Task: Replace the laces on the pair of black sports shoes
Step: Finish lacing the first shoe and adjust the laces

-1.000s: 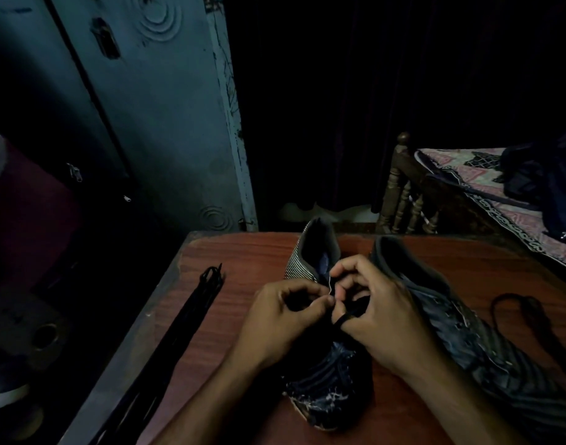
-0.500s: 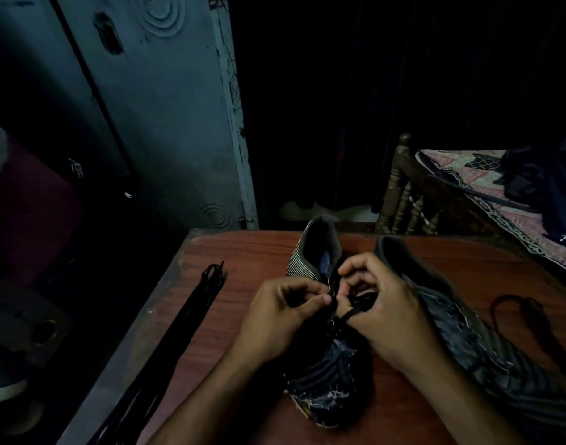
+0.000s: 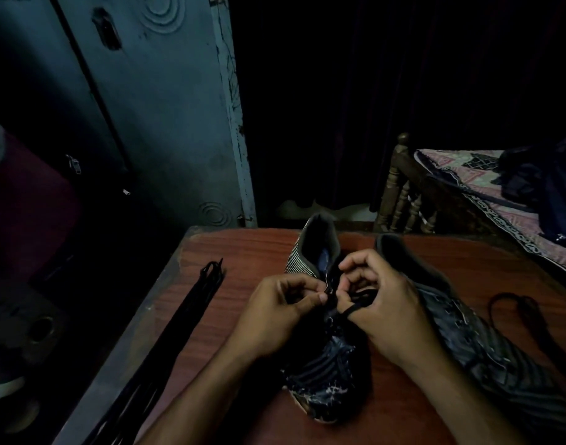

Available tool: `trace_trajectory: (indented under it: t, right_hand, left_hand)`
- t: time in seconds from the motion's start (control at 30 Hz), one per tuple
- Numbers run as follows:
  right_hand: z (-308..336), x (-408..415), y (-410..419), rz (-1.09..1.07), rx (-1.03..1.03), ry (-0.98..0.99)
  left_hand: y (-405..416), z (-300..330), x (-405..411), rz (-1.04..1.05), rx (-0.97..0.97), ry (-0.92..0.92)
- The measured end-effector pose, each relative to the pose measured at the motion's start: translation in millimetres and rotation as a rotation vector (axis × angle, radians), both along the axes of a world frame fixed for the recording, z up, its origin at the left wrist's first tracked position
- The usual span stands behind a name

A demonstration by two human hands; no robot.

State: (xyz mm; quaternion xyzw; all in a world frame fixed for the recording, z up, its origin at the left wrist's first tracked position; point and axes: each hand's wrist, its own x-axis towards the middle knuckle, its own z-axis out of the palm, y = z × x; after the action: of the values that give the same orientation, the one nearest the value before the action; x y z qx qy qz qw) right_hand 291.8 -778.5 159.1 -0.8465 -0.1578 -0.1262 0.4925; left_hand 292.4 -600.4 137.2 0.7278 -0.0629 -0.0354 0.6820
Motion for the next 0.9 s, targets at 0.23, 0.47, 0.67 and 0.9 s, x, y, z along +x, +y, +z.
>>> trace_trajectory:
  t: [0.23, 0.47, 0.67, 0.9]
  right_hand:
    - [1.4, -2.2, -0.5, -0.019, -0.055, -0.016]
    - [-1.1, -1.0, 0.6, -0.024, -0.088, -0.059]
    - [-1.5, -3.0, 4.2, -0.029, -0.129, -0.105]
    - [2.2, -1.7, 0.2, -0.009, -0.147, -0.03]
  left_hand:
    - [0.3, 0.3, 0.0, -0.007, -0.003, 0.004]
    - [-2.9, -2.5, -1.8, 0.014, 0.001, -0.04]
    - [-2.8, -1.7, 0.2, 0.002, 0.03, -0.083]
    - [-1.8, -7.8, 1.6, 0.005, 0.034, -0.094]
